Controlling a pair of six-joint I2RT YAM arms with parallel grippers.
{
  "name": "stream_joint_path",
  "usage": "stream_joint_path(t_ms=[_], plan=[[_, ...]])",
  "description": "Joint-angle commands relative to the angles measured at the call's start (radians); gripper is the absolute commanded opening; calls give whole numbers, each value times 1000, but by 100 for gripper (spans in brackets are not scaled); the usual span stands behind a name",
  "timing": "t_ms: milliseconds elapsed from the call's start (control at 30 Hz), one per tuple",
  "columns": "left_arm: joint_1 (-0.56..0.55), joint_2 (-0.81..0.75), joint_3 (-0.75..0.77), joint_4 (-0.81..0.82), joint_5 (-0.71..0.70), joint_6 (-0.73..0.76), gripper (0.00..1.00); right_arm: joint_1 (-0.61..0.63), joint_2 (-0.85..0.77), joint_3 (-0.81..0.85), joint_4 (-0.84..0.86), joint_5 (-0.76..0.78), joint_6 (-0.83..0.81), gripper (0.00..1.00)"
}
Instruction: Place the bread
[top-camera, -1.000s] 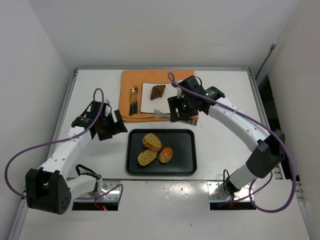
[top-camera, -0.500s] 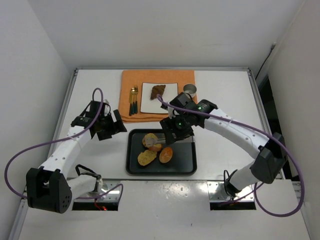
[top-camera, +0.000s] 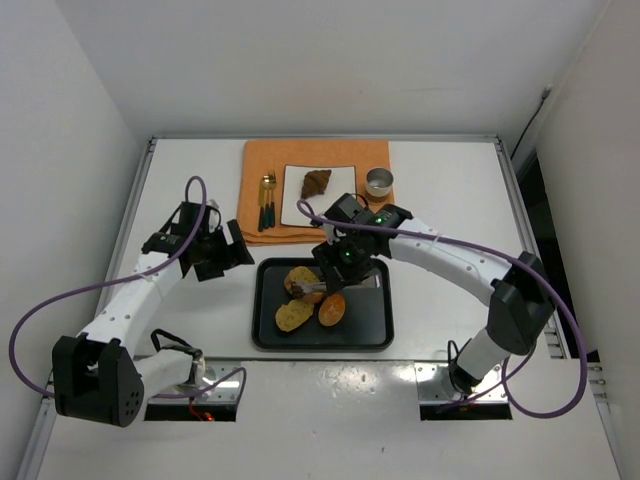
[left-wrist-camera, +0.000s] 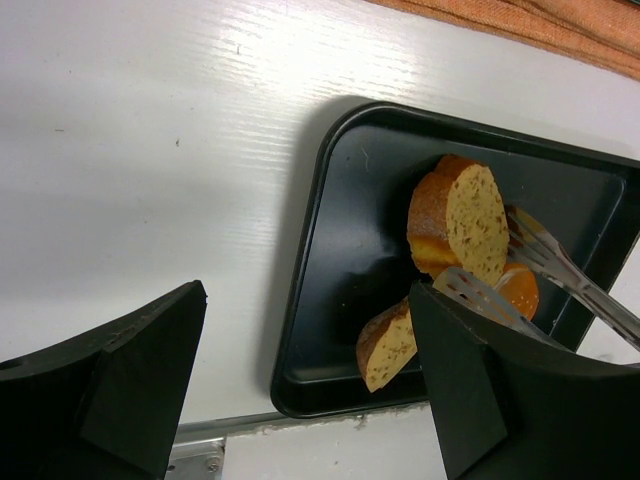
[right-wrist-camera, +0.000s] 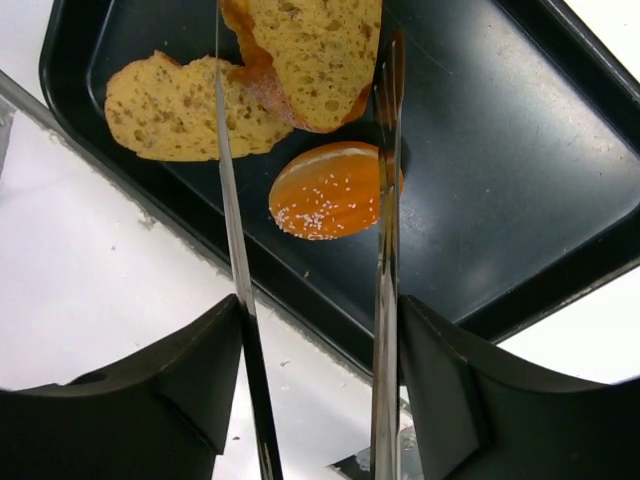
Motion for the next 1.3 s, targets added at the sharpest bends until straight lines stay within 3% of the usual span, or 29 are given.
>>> stream_joint_path(t_ms=[0,200,667,967,1267], plan=[[11,-21,-3,15,14,7,88,10,2,4,43,22,-9,59],[11,-21,-3,15,14,7,88,10,-20,49,-9,71,-9,49],[21,-21,15,15,4,16,88,-1,-87,246,-111,209,-9,47],[21,-21,15,15,4,25,88,-1,-56,271,-102,188,-18,45],[30,-12,15,15,4,25,88,-1,-57,316,-131,274,-18,45]])
